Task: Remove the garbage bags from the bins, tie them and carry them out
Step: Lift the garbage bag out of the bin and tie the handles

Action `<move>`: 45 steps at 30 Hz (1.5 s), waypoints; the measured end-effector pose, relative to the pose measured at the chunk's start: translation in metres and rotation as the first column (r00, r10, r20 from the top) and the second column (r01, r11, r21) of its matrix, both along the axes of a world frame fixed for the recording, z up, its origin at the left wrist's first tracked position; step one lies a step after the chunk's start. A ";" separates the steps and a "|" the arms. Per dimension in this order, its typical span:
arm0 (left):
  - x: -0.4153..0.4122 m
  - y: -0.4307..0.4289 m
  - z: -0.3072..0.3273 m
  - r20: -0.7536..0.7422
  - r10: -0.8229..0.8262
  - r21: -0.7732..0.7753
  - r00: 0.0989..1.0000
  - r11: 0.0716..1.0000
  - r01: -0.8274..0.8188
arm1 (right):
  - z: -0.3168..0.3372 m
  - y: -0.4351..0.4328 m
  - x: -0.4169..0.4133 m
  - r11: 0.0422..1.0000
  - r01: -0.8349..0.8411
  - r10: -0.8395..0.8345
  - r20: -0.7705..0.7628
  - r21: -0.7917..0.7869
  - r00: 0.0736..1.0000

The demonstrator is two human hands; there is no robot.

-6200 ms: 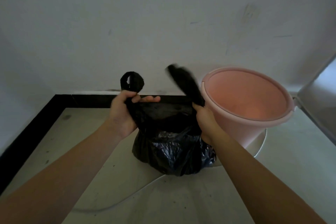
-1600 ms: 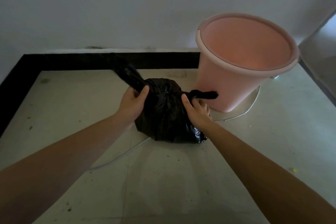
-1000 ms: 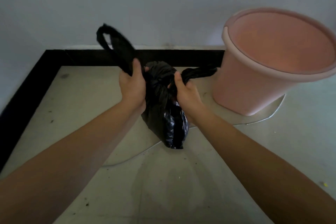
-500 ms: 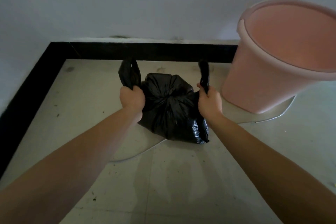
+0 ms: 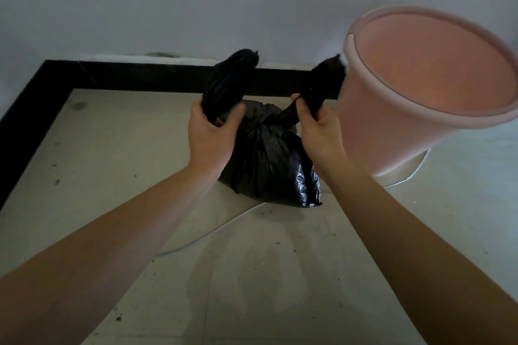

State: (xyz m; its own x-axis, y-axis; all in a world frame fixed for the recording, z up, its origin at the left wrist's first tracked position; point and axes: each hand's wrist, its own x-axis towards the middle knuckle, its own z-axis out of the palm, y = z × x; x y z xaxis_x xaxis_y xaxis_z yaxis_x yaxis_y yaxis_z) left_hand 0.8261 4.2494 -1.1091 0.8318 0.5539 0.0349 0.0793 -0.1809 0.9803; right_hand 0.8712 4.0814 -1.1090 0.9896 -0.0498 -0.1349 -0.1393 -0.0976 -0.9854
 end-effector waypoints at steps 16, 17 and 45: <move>0.005 -0.021 -0.043 -0.540 -0.397 -0.319 0.742 0.912 0.256 | -0.066 -0.008 -0.024 0.840 -0.234 0.102 -0.281 -0.489 0.954; 0.002 -0.021 -0.046 -0.585 -0.437 -0.321 0.683 0.898 0.300 | -0.071 -0.011 -0.030 0.818 -0.265 0.126 -0.291 -0.510 0.948; 0.010 -0.013 0.010 -0.128 -0.567 -0.751 0.813 0.592 0.294 | -0.018 -0.024 -0.007 0.478 -0.464 0.646 -0.059 -0.746 0.761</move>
State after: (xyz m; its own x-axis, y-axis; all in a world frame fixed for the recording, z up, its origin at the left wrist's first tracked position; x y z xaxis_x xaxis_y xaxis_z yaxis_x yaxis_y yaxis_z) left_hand 0.8361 4.2367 -1.0994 0.8571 -0.1242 -0.4999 0.5032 0.4094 0.7611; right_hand 0.8641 4.0570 -1.1269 0.8372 0.5355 -0.1110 0.3865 -0.7230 -0.5726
